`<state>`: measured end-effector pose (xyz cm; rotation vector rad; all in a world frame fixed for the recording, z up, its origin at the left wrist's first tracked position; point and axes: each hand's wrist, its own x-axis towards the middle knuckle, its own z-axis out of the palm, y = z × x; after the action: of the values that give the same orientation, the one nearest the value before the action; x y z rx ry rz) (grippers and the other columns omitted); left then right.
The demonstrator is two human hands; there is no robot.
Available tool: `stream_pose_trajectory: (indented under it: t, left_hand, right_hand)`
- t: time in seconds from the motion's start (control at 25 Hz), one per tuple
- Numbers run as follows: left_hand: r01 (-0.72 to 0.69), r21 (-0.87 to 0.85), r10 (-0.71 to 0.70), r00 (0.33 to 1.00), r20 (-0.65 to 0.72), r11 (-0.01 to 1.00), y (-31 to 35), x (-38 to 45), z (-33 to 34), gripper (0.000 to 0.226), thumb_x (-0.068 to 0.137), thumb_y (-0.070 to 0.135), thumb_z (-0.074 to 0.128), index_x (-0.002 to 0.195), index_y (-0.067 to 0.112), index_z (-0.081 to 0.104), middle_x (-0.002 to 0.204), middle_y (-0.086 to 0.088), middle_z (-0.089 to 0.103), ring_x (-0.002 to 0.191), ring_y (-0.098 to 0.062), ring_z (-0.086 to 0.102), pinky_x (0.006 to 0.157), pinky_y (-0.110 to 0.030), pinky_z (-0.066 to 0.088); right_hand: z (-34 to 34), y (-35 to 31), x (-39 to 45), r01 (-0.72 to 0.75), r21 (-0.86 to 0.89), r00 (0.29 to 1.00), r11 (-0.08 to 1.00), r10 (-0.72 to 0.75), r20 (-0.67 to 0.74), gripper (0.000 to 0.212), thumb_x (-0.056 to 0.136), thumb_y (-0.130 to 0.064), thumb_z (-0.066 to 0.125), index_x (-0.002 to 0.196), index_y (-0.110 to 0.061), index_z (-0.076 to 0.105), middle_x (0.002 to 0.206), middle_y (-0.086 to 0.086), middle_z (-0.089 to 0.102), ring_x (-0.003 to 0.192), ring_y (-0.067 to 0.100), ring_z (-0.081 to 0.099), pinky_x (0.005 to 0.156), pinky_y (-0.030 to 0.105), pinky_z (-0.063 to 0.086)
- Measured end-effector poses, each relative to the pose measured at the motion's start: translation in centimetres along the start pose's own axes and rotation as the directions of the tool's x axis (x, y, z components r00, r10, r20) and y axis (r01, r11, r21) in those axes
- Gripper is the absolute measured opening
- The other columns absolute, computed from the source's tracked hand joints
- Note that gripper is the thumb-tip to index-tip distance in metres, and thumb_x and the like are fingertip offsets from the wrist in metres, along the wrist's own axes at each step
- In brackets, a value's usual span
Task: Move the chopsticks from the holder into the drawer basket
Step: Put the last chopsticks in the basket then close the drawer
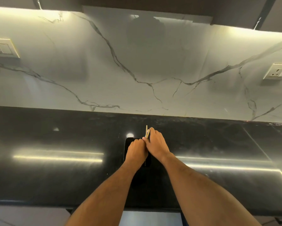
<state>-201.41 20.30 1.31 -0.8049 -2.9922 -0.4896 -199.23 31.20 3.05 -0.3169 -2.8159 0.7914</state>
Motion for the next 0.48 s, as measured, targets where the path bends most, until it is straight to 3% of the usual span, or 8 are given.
stream_pose_trajectory:
  t: [0.12, 0.2, 0.28, 0.4, 0.48]
  left_hand:
    - [0.049, -0.079, -0.046, 0.998, 0.037, 0.996, -0.2, 0.7, 0.5, 0.016, 0.097, 0.009, 0.049, 0.104, 0.006, 0.063, 0.094, -0.008, 0.07, 0.076, -0.022, 0.065, 0.061, -0.03, 0.045]
    - [0.072, -0.133, -0.066, 0.997, 0.049, 0.988, -0.5, 0.9, 1.1, 0.014, 0.098, 0.009, 0.049, 0.103, 0.006, 0.062, 0.094, -0.008, 0.068, 0.067, -0.016, 0.058, 0.055, -0.025, 0.04]
    - [0.126, -0.219, -0.117, 0.992, 0.052, 0.968, -0.7, 1.0, 1.5, 0.011, 0.099, 0.008, 0.049, 0.099, 0.006, 0.06, 0.084, -0.002, 0.065, 0.058, -0.01, 0.053, 0.047, -0.018, 0.033]
    - [0.21, -0.354, -0.212, 0.977, 0.034, 0.911, -0.9, 1.0, 1.5, 0.012, 0.099, 0.008, 0.049, 0.088, 0.013, 0.051, 0.071, 0.009, 0.053, 0.053, -0.006, 0.05, 0.041, -0.017, 0.029]
    - [0.213, -0.428, -0.224, 0.974, 0.025, 0.879, -1.1, 0.9, 0.8, 0.014, 0.099, 0.008, 0.05, 0.088, 0.016, 0.048, 0.076, 0.005, 0.057, 0.057, -0.006, 0.052, 0.046, -0.017, 0.033]
  right_hand:
    - [1.0, -0.7, 1.3, -0.086, 0.176, 0.996, 0.981, 0.09, -0.014, 0.021, 0.095, -0.02, 0.066, 0.113, -0.014, 0.059, 0.108, 0.002, 0.067, 0.101, 0.019, 0.064, 0.092, 0.039, 0.057]
    - [1.5, -0.7, 1.8, -0.11, 0.284, 0.988, 0.953, 0.137, -0.077, 0.007, 0.091, -0.009, 0.069, 0.093, -0.014, 0.063, 0.086, -0.001, 0.069, 0.085, 0.015, 0.068, 0.081, 0.036, 0.06]
    - [1.7, -0.7, 2.2, -0.128, 0.367, 0.974, 0.921, 0.187, -0.13, 0.013, 0.087, -0.002, 0.073, 0.082, -0.013, 0.067, 0.072, -0.003, 0.069, 0.074, 0.012, 0.069, 0.073, 0.028, 0.058]
    - [1.4, -1.4, 2.3, -0.181, 0.552, 0.952, 0.814, 0.286, -0.11, 0.018, 0.084, -0.003, 0.078, 0.1, -0.009, 0.076, 0.081, -0.003, 0.074, 0.078, 0.008, 0.072, 0.071, 0.017, 0.056]
    - [1.1, -2.0, 2.4, -0.21, 0.648, 0.94, 0.732, 0.333, -0.071, 0.019, 0.085, -0.004, 0.077, 0.104, -0.008, 0.076, 0.089, 0.003, 0.076, 0.084, 0.015, 0.075, 0.074, 0.025, 0.061]
